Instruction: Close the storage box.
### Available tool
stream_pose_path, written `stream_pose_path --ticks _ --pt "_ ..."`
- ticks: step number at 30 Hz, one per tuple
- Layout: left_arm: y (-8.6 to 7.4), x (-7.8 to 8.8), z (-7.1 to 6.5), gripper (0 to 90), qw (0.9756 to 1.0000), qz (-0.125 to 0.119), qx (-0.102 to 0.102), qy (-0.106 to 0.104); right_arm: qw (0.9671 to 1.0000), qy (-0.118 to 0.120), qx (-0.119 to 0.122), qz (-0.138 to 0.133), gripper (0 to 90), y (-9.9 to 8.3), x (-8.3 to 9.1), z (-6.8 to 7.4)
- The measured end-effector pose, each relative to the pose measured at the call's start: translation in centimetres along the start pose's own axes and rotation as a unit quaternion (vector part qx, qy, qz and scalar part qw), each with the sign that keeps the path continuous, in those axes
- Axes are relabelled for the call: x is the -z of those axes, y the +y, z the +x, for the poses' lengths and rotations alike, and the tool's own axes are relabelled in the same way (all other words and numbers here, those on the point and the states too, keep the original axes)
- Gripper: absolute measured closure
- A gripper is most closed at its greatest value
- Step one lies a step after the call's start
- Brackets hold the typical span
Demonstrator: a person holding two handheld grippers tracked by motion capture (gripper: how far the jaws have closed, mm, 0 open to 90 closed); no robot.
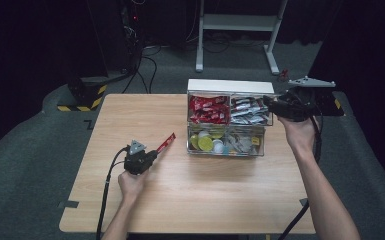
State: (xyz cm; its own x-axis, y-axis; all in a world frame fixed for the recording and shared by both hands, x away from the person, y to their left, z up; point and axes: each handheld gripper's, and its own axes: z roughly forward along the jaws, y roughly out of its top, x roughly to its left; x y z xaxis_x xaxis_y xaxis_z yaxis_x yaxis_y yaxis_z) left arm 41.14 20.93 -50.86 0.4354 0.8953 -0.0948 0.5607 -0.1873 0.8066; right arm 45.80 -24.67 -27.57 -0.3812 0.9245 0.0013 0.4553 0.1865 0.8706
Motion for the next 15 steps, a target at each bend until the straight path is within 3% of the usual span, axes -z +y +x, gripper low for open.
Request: stream_pose_path --ticks 3,7,15 --pt "-0.2 -0.2 0.3 81.9 0.9999 0.009 0.006 0.002 1.0 -0.001 0.002 0.0 42.0 0.0 0.0 0.0" --pt "-0.4 -0.2 0.5 72.3 0.9998 0.013 0.016 -0.001 1.0 0.002 -0.002 0.0 42.0 -0.3 -0.1 -0.1" --pt "-0.5 0.6 1.1 57.2 0.9997 0.003 0.023 0.011 1.0 0.001 -0.002 0.003 41.9 -0.4 -0.2 -0.1"
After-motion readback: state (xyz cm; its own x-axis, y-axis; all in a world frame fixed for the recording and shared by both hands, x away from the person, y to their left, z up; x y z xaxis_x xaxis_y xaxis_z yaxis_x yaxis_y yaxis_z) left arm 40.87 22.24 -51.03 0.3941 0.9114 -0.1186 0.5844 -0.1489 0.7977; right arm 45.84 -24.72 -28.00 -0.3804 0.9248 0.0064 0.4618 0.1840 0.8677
